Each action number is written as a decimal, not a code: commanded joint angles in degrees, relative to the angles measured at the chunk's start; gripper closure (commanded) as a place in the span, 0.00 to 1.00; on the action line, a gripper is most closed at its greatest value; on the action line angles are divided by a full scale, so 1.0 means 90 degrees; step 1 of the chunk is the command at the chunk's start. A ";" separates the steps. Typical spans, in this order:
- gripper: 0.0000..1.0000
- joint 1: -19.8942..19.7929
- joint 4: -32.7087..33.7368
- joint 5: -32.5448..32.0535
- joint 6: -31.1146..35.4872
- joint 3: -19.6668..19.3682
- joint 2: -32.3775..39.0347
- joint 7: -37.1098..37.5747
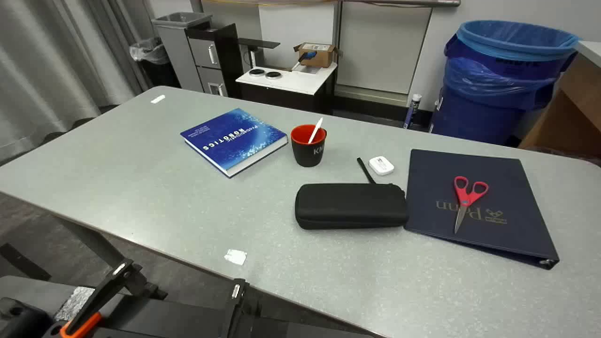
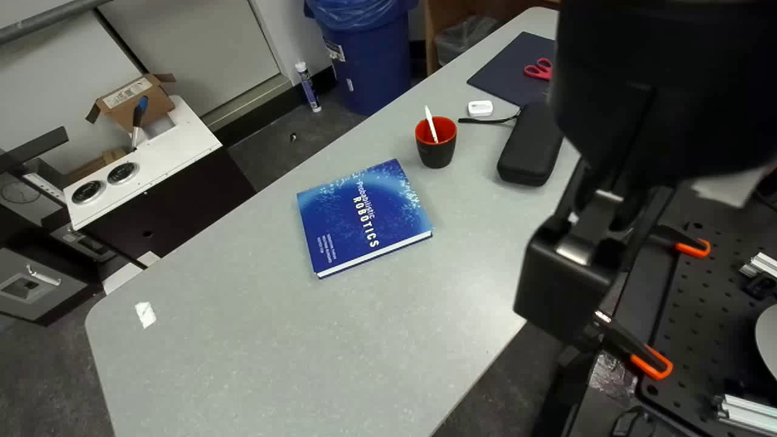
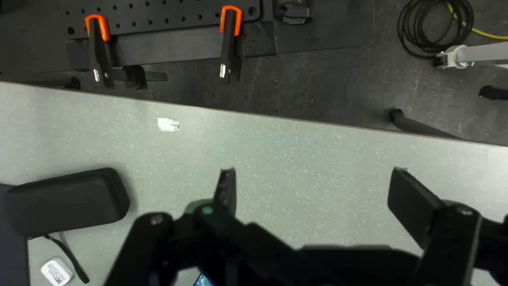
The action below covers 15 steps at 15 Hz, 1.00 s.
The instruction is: Remove the pen from the mug.
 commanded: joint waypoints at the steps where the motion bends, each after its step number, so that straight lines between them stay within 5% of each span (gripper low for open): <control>1: 0.00 0.0097 0.0004 -0.0055 0.0000 -0.0091 0.0024 0.0046; 4: 0.00 0.0037 0.0131 -0.0206 0.0017 -0.0055 0.0158 0.0045; 9: 0.00 -0.0791 0.1238 -0.1188 -0.0081 -0.0759 0.0767 -0.0099; 13: 0.00 -0.1193 0.2247 -0.1229 -0.0156 -0.1212 0.1463 0.0178; 15: 0.00 -0.1078 0.1819 -0.1210 -0.0006 -0.1289 0.1107 -0.0032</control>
